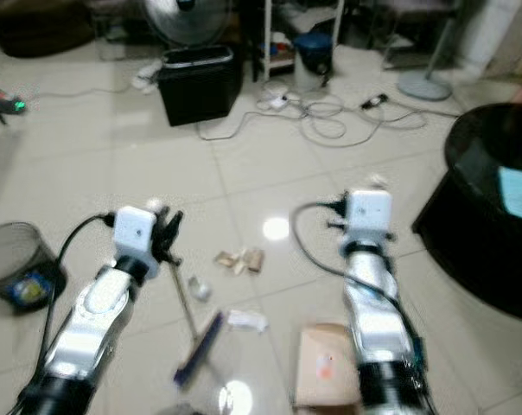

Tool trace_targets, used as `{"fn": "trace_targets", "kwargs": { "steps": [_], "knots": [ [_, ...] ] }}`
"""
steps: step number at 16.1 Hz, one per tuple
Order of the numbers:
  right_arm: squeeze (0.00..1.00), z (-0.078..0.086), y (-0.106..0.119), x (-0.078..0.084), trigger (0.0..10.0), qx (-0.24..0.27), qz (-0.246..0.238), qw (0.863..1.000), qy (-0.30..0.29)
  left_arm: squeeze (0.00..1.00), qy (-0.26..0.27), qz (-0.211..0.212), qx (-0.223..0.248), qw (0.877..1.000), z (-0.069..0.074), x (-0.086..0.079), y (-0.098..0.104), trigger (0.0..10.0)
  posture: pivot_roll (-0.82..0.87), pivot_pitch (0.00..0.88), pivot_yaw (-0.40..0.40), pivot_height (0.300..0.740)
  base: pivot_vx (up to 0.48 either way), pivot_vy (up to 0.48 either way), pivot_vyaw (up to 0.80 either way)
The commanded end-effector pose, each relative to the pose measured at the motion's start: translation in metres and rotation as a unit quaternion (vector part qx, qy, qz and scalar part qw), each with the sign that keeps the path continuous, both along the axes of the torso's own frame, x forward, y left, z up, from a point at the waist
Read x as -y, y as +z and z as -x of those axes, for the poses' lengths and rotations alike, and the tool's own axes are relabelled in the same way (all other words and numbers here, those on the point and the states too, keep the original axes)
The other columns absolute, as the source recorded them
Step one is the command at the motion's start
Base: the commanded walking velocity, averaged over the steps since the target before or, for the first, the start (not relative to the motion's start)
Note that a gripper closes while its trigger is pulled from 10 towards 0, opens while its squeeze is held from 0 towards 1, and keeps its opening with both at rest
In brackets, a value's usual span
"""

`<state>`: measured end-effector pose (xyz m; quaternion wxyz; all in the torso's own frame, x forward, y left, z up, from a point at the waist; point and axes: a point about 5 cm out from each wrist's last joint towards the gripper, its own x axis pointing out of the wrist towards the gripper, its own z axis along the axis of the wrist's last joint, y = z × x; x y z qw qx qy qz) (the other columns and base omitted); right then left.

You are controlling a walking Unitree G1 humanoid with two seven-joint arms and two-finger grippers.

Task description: Sweep floor

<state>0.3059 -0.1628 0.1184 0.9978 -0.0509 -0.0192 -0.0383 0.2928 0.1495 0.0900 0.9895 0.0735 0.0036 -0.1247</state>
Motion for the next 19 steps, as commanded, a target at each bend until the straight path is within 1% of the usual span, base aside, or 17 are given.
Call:
{"fn": "trace_targets", "kwargs": {
  "steps": [1, 6, 16, 19],
  "knots": [
    [0.00, -0.0008, 0.0077, 0.0010, 10.0, 0.019, -0.002, 1.000, 0.005, 0.00, 0.001, -0.010, 0.020, 1.000, -0.0027, 0.0000, 0.0078, 10.0, -0.06, 0.023, 0.055, 0.740, 0.255, 0.000, 0.00],
    [0.00, -0.0004, 0.0066, -0.0004, 10.0, 0.015, 0.022, 1.000, 0.015, 0.00, -0.002, -0.007, 0.020, 1.000, -0.0023, 0.0017, 0.0070, 10.0, -0.07, 0.014, 0.056, 0.740, 0.259, 0.000, 0.00],
    [0.00, 0.0006, 0.0037, -0.0018, 10.0, 0.010, 0.031, 0.999, 0.019, 0.00, -0.005, -0.007, 0.020, 1.000, -0.0011, 0.0017, 0.0065, 10.0, -0.06, 0.016, 0.058, 0.740, 0.330, 0.000, 0.00],
    [0.00, 0.0007, 0.0027, -0.0014, 10.0, 0.008, 0.024, 1.000, 0.016, 0.00, -0.005, -0.007, 0.019, 1.000, -0.0016, 0.0013, 0.0064, 10.0, -0.06, 0.019, 0.059, 0.740, 0.337, 0.000, 0.00]
  ]
}}
